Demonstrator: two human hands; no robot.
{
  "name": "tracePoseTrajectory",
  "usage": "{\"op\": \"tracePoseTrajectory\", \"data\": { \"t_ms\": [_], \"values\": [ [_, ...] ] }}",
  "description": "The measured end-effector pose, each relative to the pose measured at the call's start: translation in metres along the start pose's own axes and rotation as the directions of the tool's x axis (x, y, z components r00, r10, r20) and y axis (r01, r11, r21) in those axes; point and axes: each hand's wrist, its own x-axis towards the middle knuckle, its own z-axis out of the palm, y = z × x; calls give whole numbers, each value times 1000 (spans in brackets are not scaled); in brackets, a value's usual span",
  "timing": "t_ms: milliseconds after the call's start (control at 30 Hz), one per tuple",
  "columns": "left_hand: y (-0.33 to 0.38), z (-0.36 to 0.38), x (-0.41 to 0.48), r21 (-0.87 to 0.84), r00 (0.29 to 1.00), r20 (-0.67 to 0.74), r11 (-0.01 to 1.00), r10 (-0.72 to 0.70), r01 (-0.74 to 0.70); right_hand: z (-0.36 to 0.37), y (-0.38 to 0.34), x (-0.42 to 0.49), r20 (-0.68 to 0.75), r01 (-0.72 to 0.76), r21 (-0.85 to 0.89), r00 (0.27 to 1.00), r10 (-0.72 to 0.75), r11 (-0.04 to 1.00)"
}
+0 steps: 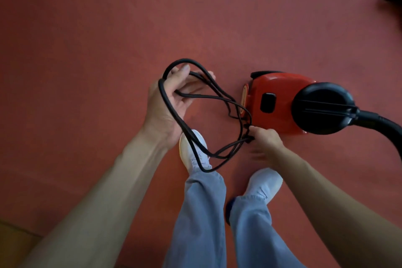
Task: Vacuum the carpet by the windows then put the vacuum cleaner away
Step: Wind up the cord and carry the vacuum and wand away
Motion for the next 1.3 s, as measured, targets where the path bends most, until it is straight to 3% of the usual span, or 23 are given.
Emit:
{"op": "tracePoseTrajectory", "data": {
  "t_ms": [33,100,167,200,233,367,500,600,733,833,933,1000,1100,1167,1233,1300],
  "values": [
    [4,2,2,31,1000,28,999,9,-10,-3,-3,-4,-64,35,-158,997,-45,987],
    [7,6,6,82,1000,29,997,10,-13,-9,-12,-16,-180,227,-337,937,-299,914],
    [11,14,7,111,999,29,994,12,-16,-14,-27,-35,-237,556,-319,738,-632,768],
    [13,19,8,134,999,36,991,4,-9,-14,-37,-42,-237,676,-286,637,-734,679],
    [15,24,9,150,999,36,989,-15,10,-14,-50,-45,-210,742,-233,593,-778,628],
    [14,40,16,175,995,-11,980,-96,97,5,-89,-38,213,667,5,727,-653,745],
    [6,48,37,118,967,-245,989,-62,94,22,-88,-28,386,549,220,710,-589,806],
    [-1,54,51,75,911,-412,996,-14,49,17,-80,-19,591,449,276,618,-519,850],
    [-23,55,73,188,795,-602,981,76,49,4,-66,-17,782,323,258,484,-393,911],
    [-36,58,79,197,692,-716,977,89,78,-5,-55,-24,784,431,226,452,-425,874],
    [-49,61,79,122,667,-744,989,36,82,-15,-47,-31,787,586,167,406,-465,793],
    [-55,62,81,119,656,-754,987,21,106,-16,-45,-38,815,620,71,415,-404,781],
    [-58,62,85,119,655,-756,981,-11,154,-10,-41,-40,766,639,-126,548,-335,758],
    [-57,62,85,94,649,-760,984,-27,151,0,-37,-42,642,666,-181,638,-426,724],
    [-56,61,85,50,648,-758,985,-70,165,10,-31,-40,501,686,-138,671,-547,714],
    [-57,60,85,55,730,-672,975,-124,216,16,-26,-38,399,629,12,710,-581,777]
  ]
}}
